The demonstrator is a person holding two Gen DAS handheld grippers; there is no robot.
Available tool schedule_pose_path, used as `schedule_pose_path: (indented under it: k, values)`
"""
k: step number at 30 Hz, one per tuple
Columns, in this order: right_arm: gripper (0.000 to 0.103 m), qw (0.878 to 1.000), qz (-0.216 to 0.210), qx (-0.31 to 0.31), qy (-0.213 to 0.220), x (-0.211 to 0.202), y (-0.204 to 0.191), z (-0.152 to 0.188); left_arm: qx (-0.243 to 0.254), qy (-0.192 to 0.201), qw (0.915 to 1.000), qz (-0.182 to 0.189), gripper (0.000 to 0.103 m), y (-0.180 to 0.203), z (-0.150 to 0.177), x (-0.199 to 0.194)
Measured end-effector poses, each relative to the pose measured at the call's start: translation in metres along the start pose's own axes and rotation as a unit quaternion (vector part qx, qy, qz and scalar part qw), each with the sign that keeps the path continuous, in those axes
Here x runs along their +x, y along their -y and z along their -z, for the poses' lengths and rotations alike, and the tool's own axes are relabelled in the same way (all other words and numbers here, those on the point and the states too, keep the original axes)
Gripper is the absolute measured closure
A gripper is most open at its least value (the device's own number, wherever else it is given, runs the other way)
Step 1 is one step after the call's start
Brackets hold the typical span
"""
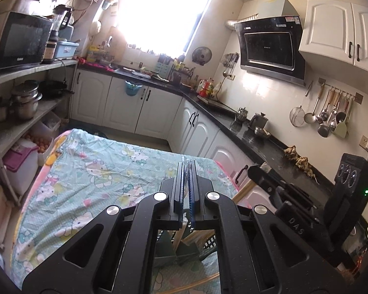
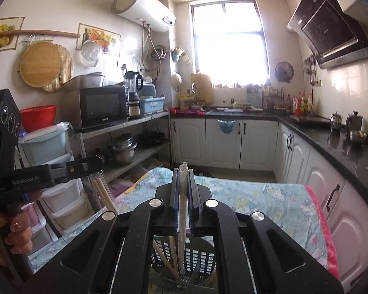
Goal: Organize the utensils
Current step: 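Lower the chopsticks into the basket slots and open both tools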
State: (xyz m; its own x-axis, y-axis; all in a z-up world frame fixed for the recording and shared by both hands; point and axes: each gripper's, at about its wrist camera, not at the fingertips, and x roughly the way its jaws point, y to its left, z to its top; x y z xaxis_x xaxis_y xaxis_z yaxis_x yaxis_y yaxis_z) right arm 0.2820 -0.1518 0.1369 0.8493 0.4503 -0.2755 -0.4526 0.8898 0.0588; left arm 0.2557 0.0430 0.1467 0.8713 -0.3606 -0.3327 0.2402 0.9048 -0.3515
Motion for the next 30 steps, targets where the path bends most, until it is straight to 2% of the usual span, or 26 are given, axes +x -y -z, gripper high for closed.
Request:
schedule_pose_path:
  k: [17,19,26,28,30]
  values:
    - [0.096,0.998,0.016,0.022,-0.059,0.031,0.01,0.038,-0.005,-0.046,0.9989,0.008,0.102,-0.004,0.038,0.031]
    - [0.088,0.998,0.017,0.024,-0.064,0.032,0.011,0.042,-0.005,-0.049,0.9988,0.008,0.102,-0.004,0.04,0.032]
    - [0.071,0.997,0.017,0.03,-0.068,0.026,0.015,0.046,-0.011,-0.059,0.9982,0.007,0.102,-0.009,0.046,0.032]
    - [0.068,0.997,0.018,0.032,-0.066,0.022,0.016,0.047,-0.011,-0.059,0.9982,0.006,0.098,-0.009,0.047,0.031]
    - [0.065,0.997,0.019,0.034,-0.066,0.019,0.018,0.048,-0.012,-0.058,0.9982,0.004,0.087,-0.01,0.047,0.029]
